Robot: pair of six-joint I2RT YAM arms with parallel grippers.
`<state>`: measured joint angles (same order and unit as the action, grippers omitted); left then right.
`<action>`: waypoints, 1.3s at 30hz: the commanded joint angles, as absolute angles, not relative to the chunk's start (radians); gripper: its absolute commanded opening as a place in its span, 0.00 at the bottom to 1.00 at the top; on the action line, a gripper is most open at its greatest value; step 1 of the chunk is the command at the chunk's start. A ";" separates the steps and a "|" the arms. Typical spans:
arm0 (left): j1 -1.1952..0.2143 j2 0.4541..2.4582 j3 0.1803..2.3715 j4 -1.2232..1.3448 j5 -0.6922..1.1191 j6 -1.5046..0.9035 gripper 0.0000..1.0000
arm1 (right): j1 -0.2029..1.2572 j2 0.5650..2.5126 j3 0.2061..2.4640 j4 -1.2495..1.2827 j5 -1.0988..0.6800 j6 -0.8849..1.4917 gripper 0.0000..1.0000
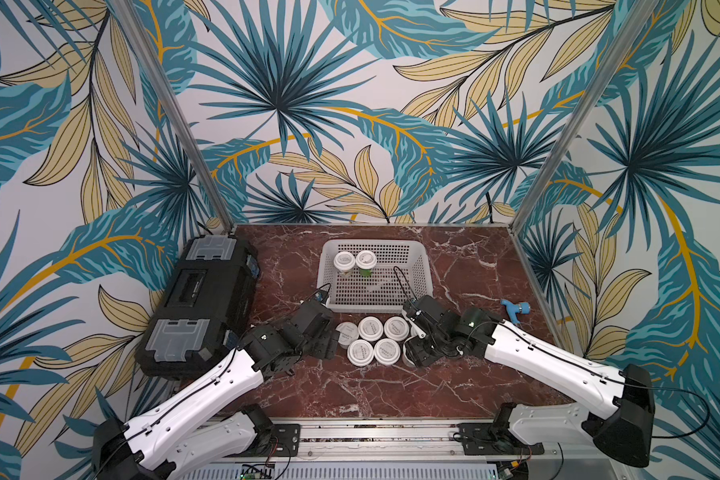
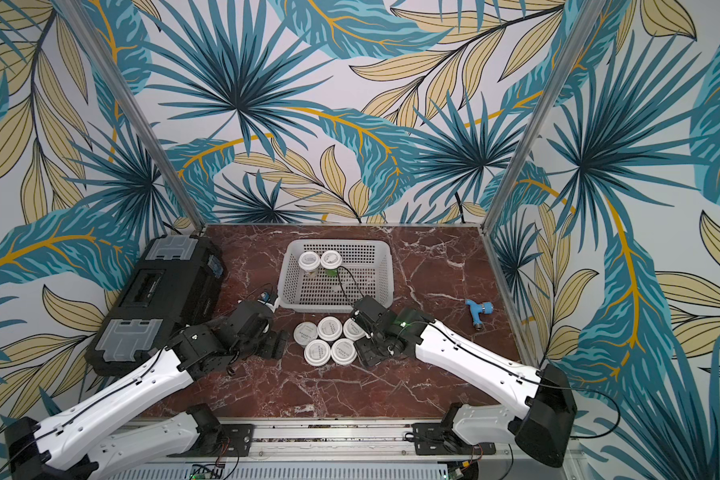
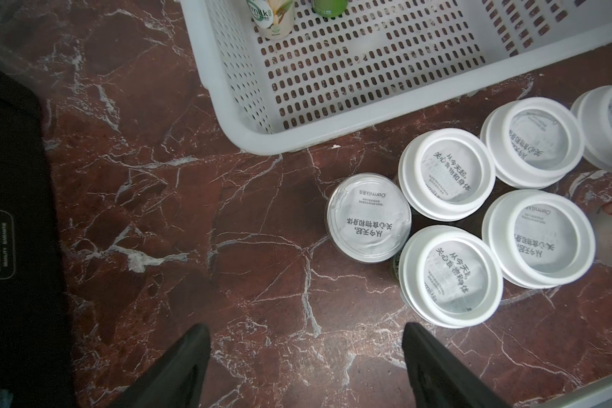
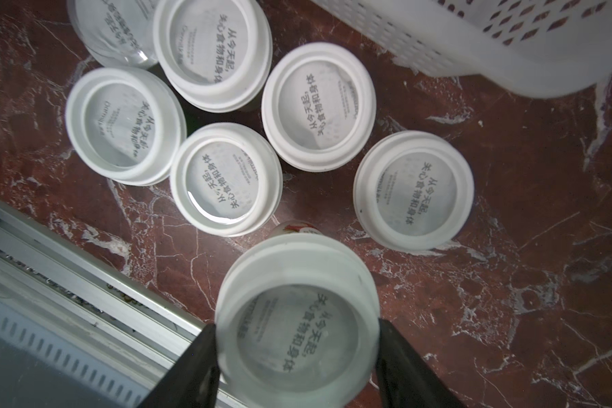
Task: Put the yogurt in the basket
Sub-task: Pick up the yogurt from the center of the board, then place the yogurt in the basket.
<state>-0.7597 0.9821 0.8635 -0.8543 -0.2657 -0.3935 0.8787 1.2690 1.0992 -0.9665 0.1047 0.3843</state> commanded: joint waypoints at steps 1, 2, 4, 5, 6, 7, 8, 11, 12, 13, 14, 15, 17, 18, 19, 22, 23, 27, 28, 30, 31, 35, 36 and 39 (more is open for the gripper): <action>-0.762 0.988 0.845 -0.836 -0.271 -0.393 0.89 | 0.885 1.253 1.150 -1.014 0.089 0.347 0.67; -0.763 0.989 0.845 -0.835 -0.271 -0.393 0.89 | 0.886 1.258 1.166 -1.014 0.090 0.336 0.67; -0.763 0.990 0.845 -0.831 -0.267 -0.393 0.89 | 0.886 1.276 1.200 -1.019 0.095 0.318 0.67; -0.763 0.991 0.845 -0.828 -0.263 -0.392 0.89 | 0.885 1.291 1.219 -1.022 0.094 0.308 0.67; -0.763 0.992 0.846 -0.825 -0.260 -0.390 0.89 | 0.885 1.310 1.239 -1.027 0.089 0.297 0.67; -0.762 0.991 0.847 -0.825 -0.258 -0.389 0.89 | 0.886 1.325 1.258 -1.027 0.090 0.290 0.67; -0.763 0.992 0.848 -0.825 -0.258 -0.388 0.89 | 0.886 1.343 1.279 -1.027 0.092 0.282 0.67; -0.763 0.994 0.852 -0.832 -0.261 -0.384 0.89 | 0.883 1.394 1.335 -1.027 0.099 0.260 0.67; -0.764 0.995 0.854 -0.833 -0.261 -0.383 0.89 | 0.881 1.415 1.356 -1.027 0.101 0.254 0.67; -0.764 0.994 0.856 -0.834 -0.261 -0.383 0.89 | 0.878 1.430 1.375 -1.028 0.100 0.249 0.67; -0.763 0.993 0.856 -0.836 -0.262 -0.383 0.89 | 0.875 1.449 1.397 -1.031 0.103 0.242 0.67; -0.763 0.992 0.856 -0.837 -0.260 -0.383 0.89 | 0.870 1.466 1.419 -1.032 0.106 0.236 0.67; -0.763 0.990 0.851 -0.832 -0.258 -0.385 0.89 | 0.859 1.493 1.456 -1.034 0.110 0.222 0.67; -0.762 0.990 0.847 -0.829 -0.255 -0.385 0.89 | 0.849 1.506 1.473 -1.035 0.107 0.215 0.67; -0.763 0.990 0.844 -0.825 -0.252 -0.385 0.89 | 0.838 1.518 1.488 -1.035 0.106 0.209 0.67; -0.763 0.991 0.836 -0.812 -0.243 -0.385 0.89 | 0.810 1.564 1.546 -1.040 0.093 0.182 0.67; -0.763 0.992 0.833 -0.807 -0.240 -0.386 0.89 | 0.768 1.582 1.571 -1.044 0.087 0.171 0.67; -0.763 0.987 0.827 -0.798 -0.227 -0.387 0.89 | 0.710 1.658 1.668 -1.060 0.069 0.135 0.67; -0.763 0.985 0.824 -0.795 -0.223 -0.387 0.89 | 0.697 1.677 1.691 -1.065 0.066 0.125 0.68; -0.763 0.978 0.817 -0.787 -0.214 -0.387 0.89 | 0.667 1.723 1.747 -1.076 0.061 0.107 0.68; -0.763 0.978 0.815 -0.784 -0.212 -0.387 0.89 | 0.656 1.744 1.770 -1.079 0.059 0.102 0.68; -0.763 0.979 0.807 -0.779 -0.208 -0.385 0.89 | 0.612 1.846 1.883 -1.094 0.052 0.073 0.69; -0.763 0.979 0.806 -0.779 -0.206 -0.383 0.89 | 0.602 1.874 1.911 -1.096 0.051 0.070 0.70; -0.763 0.978 0.807 -0.781 -0.205 -0.382 0.89 | 0.581 1.951 1.989 -1.103 0.055 0.058 0.70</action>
